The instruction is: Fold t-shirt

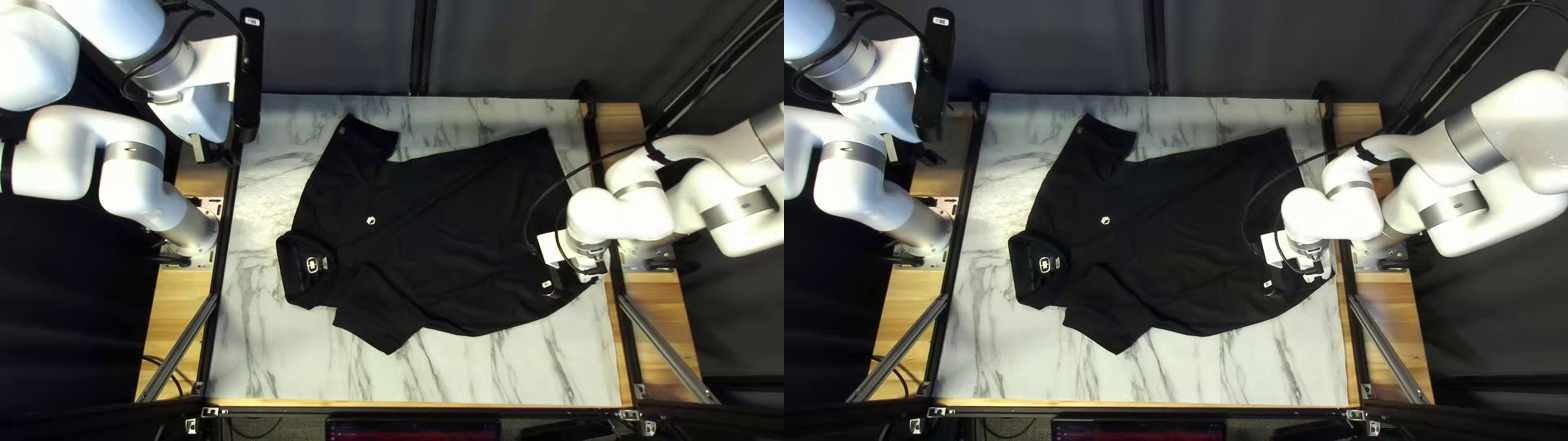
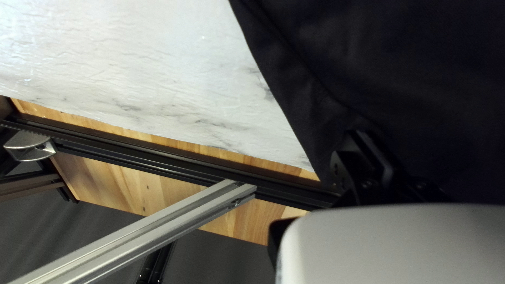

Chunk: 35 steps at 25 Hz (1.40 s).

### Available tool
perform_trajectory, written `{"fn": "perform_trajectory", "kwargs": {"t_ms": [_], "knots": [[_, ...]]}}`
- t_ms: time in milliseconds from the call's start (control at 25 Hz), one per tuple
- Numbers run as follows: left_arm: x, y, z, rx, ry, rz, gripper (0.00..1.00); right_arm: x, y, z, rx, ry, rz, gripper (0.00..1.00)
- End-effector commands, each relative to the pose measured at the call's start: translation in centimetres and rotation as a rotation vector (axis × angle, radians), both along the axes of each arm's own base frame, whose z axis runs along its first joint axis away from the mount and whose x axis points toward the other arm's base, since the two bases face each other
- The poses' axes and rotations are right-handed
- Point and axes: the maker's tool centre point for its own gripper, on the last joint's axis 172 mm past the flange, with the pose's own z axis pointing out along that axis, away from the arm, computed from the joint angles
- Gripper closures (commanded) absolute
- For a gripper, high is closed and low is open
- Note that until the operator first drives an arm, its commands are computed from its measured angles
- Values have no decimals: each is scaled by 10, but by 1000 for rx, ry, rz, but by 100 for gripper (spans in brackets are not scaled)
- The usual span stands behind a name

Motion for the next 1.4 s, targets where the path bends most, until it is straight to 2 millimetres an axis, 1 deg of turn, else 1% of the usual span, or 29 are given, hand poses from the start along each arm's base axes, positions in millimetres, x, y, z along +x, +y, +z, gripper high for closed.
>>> {"fn": "perform_trajectory", "kwargs": {"t_ms": [40, 480, 760, 800, 920, 1040, 1080, 1200, 1240, 1280, 1320, 1360, 1400], "knots": [[0, 0, 0, 0, 0, 0, 0, -2, -1, -2, 0, -6, -9, 0], [0, 0, 0, 0, 0, 0, 0, -6, -8, -8, 9, -15, -22, 0], [0, 0, 0, 0, 0, 0, 0, -4, -6, -10, 21, -11, -22, 0], [0, 0, 0, 0, 0, 0, 0, -4, -5, -10, 21, -11, -22, 4], [0, 0, 0, 0, 0, 0, 0, -5, -1, -10, 22, -10, -24, 11], [0, 0, 0, 0, 0, 0, 0, -8, 2, -14, 27, -10, -27, 19], [0, 0, 0, 0, 0, 0, 0, -8, 2, -15, 28, -10, -28, 19], [0, 0, 0, 0, 0, 0, 0, -8, 2, -18, 32, -11, -28, 37], [0, 0, 0, 0, 0, 0, 0, -9, 2, -19, 33, -12, -28, 40], [0, 0, 0, 0, 0, 0, 0, -9, 2, -19, 34, -12, -28, 51], [0, 0, 0, 0, 0, 0, 0, -10, 2, -20, 35, -12, -28, 54], [0, 0, 0, 0, 0, 0, 0, -12, 2, -20, 36, -12, -29, 66], [0, 0, 0, 0, 0, 0, 0, -13, 3, -20, 37, -12, -29, 71]]}}
